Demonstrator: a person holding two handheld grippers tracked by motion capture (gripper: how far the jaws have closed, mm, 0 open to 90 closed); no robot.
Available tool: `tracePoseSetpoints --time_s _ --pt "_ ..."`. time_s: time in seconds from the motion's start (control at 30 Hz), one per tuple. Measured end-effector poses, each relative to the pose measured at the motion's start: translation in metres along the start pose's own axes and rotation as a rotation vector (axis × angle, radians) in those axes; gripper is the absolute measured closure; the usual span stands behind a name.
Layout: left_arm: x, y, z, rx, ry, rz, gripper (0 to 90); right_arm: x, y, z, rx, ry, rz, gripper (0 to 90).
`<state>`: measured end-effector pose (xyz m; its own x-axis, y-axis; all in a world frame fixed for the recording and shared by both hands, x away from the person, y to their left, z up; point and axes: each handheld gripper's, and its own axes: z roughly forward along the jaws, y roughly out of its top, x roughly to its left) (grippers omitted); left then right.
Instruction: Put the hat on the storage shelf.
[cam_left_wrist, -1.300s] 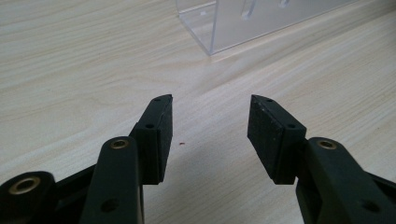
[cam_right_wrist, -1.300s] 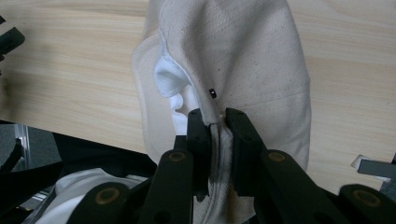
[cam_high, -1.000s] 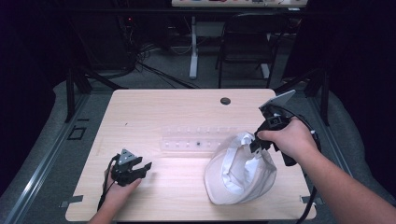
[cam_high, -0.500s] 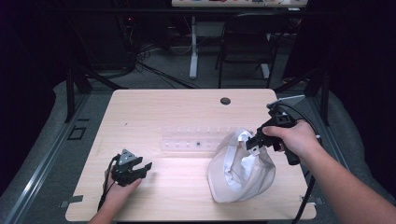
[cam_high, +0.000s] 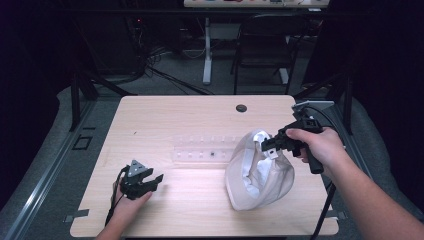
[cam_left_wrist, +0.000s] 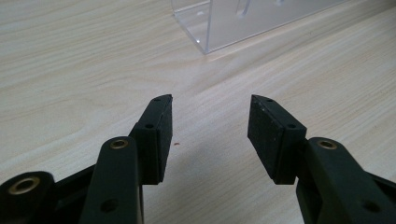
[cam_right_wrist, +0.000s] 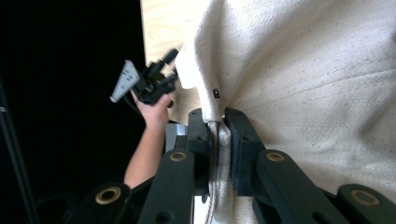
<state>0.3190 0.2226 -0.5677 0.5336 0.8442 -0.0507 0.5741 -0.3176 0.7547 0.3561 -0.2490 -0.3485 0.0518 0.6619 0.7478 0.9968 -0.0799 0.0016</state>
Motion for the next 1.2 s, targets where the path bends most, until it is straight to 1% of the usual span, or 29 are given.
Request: tracePoseSetpoints --time_s 0.07,0.1,0.17,0.2,0.27,0.37,0.53,0.6,0.63,0.7,0.73,0.8,0.83,0.9,0.97,1.03,1.1,1.17,1.2 --pt "0.000 0.000 0.000 0.000 0.001 -0.001 50.3 0.001 0.001 -0.003 -0.024 0.028 0.009 81.5" --pt "0.000 0.000 0.000 0.000 0.000 0.000 50.3 0.001 0.002 -0.006 -0.021 0.039 0.003 81.5" --pt "0.001 0.000 0.000 0.001 0.001 -0.001 50.2 0.003 0.002 -0.009 -0.038 0.053 -0.001 81.5" --pt "0.001 0.000 0.000 0.000 0.000 -0.004 50.1 0.004 0.003 -0.010 -0.047 0.061 0.005 81.5" --pt "0.000 0.000 0.001 0.000 0.000 -0.007 50.2 0.005 0.004 -0.012 -0.050 0.068 -0.003 81.5" --pt "0.000 0.000 0.000 0.000 -0.002 0.001 50.2 0.008 0.006 -0.015 -0.063 0.092 -0.007 81.5" --pt "0.000 0.000 0.001 0.001 -0.002 -0.004 50.1 0.013 0.010 -0.020 -0.084 0.110 -0.010 81.5" --pt "0.000 0.000 0.000 0.000 -0.001 -0.003 50.1 0.014 0.012 -0.021 -0.100 0.114 -0.008 81.5" --pt "0.000 0.000 0.000 0.000 -0.002 -0.002 50.1 0.015 0.014 -0.022 -0.097 0.115 -0.007 81.5" --pt "0.000 0.000 0.001 0.001 -0.003 -0.002 50.1 0.017 0.016 -0.022 -0.117 0.126 -0.001 81.5" --pt "0.000 0.000 0.001 0.001 -0.003 -0.002 50.1 0.017 0.016 -0.022 -0.117 0.126 -0.001 81.5" --pt "0.000 0.000 0.001 0.003 -0.003 0.003 50.2 0.021 0.021 -0.024 -0.125 0.142 -0.006 81.5" --pt "0.000 0.000 0.001 0.003 -0.003 0.003 50.2 0.021 0.021 -0.024 -0.125 0.142 -0.006 81.5" --pt "0.000 0.001 0.001 0.009 -0.007 0.005 50.1 0.026 0.026 -0.024 -0.148 0.156 -0.006 81.6" --pt "0.000 0.001 0.001 0.008 -0.006 0.005 50.2 0.027 0.027 -0.024 -0.153 0.161 -0.010 81.5" --pt "0.000 0.000 0.001 0.003 -0.004 0.003 50.1 0.031 0.034 -0.023 -0.170 0.172 -0.010 81.6" --pt "0.000 0.000 0.002 0.002 -0.006 0.003 50.1 0.033 0.037 -0.021 -0.183 0.174 -0.005 81.6" --pt "0.000 0.000 0.002 0.001 -0.005 0.000 50.2 0.034 0.040 -0.020 -0.183 0.173 -0.002 81.6" --pt "0.000 0.000 0.001 0.001 -0.007 0.002 50.1 0.035 0.042 -0.019 -0.185 0.166 0.005 81.6"
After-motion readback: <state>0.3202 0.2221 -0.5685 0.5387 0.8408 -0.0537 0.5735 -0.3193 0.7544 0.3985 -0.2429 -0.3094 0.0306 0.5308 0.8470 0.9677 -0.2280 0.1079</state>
